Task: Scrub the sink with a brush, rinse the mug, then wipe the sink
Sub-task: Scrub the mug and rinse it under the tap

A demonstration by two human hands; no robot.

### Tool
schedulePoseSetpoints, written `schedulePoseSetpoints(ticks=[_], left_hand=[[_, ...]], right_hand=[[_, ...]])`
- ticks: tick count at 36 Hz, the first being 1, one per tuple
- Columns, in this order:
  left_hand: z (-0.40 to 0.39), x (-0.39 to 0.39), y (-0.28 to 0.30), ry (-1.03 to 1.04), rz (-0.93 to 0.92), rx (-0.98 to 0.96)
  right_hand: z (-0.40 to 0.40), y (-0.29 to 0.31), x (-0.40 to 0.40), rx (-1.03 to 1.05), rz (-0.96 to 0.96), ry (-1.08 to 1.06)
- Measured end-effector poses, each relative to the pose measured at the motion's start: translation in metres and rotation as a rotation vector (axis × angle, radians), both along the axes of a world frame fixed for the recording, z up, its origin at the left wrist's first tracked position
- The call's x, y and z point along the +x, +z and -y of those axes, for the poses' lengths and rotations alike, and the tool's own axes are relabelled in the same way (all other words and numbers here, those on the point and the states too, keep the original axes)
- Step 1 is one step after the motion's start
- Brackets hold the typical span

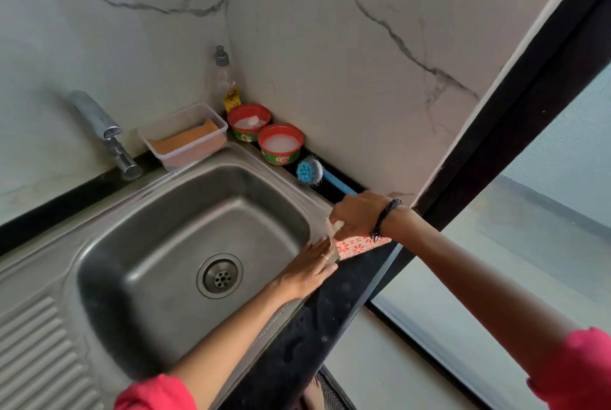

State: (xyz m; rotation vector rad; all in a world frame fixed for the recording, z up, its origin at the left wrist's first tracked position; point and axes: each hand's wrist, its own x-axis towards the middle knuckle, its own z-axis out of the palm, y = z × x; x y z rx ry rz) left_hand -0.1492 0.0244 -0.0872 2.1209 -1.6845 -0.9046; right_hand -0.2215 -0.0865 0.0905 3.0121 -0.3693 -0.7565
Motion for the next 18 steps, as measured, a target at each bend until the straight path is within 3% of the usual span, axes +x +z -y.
schedulePoseSetpoints(ticks=[5, 8, 18], left_hand=[[-0.046, -0.009, 0.027, -0.002, -0.107, -0.047], [-0.071, 0.001, 0.035, -0.015, -0.108, 0.019], [-0.15, 0.011, 0.023, 0.017, -0.091, 0.065]], right_hand=[[-0.037, 0.008, 0.0, -0.011, 0.023, 0.196], [-0.055, 0.01, 0.004, 0.009, 0.051, 0.266], [-0.07, 0.018, 0.009, 0.086, 0.079, 0.247]])
